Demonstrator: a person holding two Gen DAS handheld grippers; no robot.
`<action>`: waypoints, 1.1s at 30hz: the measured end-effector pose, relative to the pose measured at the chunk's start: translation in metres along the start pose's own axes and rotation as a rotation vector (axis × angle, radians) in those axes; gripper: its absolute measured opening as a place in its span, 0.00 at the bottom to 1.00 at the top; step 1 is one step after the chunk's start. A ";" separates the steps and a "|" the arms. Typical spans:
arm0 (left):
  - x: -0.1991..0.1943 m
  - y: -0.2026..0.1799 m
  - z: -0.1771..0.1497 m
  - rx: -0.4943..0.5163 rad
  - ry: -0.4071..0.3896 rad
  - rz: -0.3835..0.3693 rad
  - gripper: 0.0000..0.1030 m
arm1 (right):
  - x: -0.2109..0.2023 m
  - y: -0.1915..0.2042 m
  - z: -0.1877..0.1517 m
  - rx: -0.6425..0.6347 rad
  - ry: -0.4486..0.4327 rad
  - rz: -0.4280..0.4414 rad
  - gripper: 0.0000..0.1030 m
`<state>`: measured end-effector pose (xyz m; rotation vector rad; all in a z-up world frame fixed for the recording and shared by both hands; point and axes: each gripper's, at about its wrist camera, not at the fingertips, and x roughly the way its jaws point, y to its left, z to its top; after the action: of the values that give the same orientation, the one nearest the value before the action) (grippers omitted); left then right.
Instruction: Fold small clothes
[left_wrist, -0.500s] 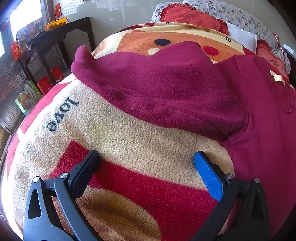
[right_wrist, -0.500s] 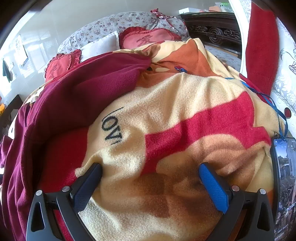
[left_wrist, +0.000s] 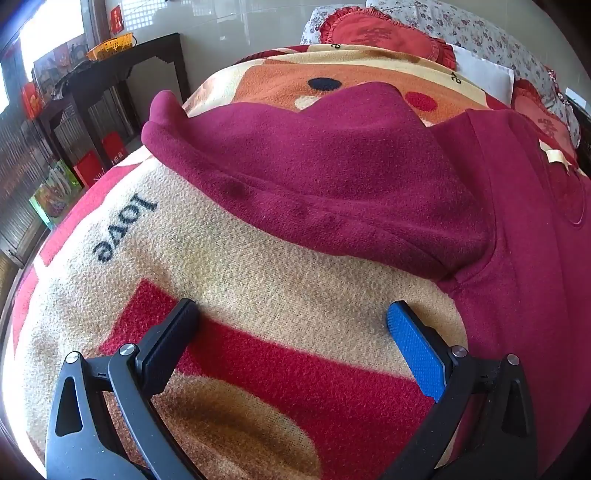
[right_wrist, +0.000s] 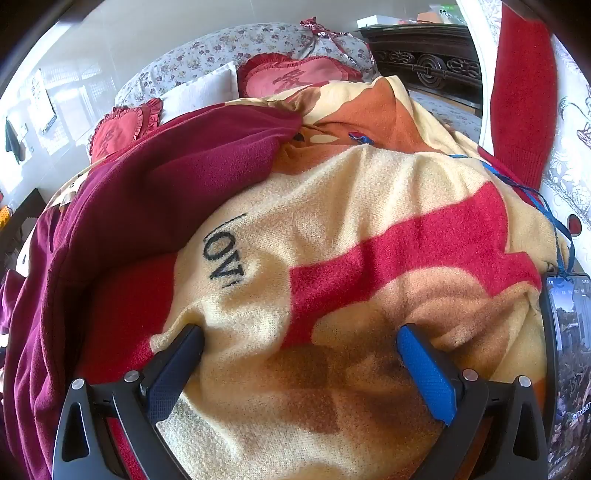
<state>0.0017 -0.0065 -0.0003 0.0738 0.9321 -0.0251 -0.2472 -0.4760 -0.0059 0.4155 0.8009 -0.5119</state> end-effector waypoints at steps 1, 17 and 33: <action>0.000 -0.002 0.000 0.004 0.003 0.004 1.00 | 0.000 0.000 0.000 0.000 0.000 0.000 1.00; -0.045 0.014 -0.023 0.070 0.019 -0.023 1.00 | -0.003 0.003 0.000 -0.013 0.023 -0.008 1.00; -0.131 0.002 -0.028 0.083 -0.050 -0.164 1.00 | -0.138 0.030 -0.014 -0.110 -0.027 -0.082 1.00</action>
<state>-0.0987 -0.0037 0.0885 0.0734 0.8856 -0.2168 -0.3187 -0.4068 0.0951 0.2749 0.8181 -0.5457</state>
